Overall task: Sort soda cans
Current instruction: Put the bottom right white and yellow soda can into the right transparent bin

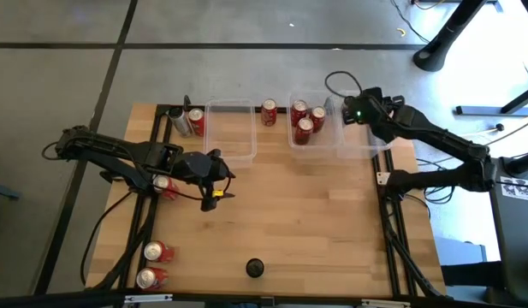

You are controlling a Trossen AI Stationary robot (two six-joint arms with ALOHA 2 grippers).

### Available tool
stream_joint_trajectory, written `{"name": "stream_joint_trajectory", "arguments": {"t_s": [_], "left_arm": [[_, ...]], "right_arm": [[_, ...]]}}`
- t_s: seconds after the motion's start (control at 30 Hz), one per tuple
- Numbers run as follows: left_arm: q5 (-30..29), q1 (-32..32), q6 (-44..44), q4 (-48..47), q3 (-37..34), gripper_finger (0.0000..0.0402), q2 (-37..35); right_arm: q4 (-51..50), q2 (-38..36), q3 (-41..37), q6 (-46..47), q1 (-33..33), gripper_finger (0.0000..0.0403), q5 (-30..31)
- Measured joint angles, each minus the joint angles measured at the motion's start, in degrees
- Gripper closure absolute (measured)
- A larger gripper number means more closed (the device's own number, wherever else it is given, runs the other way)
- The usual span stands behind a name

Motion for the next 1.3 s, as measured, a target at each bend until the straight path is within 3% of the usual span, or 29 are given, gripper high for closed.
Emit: {"name": "stream_joint_trajectory", "arguments": {"t_s": [0.3,0.77,1.0,1.3], "left_arm": [[0.0,0.0,-0.08,-0.16,0.0,0.0119,0.0],[0.0,0.0,-0.09,-0.1,0.0,0.0119,0.0],[0.0,0.0,-0.09,0.02,0.0,0.0119,0.0],[0.01,0.0,-0.11,1.04,0.0,0.0119,0.0]], "right_arm": [[12.25,-0.15,-7.81,-2.47,-9.23,0.0171,-8.14],[16.71,-0.08,-14.3,0.57,-9.52,0.0171,-14.19],[25.69,-0.08,-20.24,3.11,-9.52,0.0171,-18.32],[33.9,-0.1,-26.73,4.8,-9.55,0.0171,-18.42]]}}
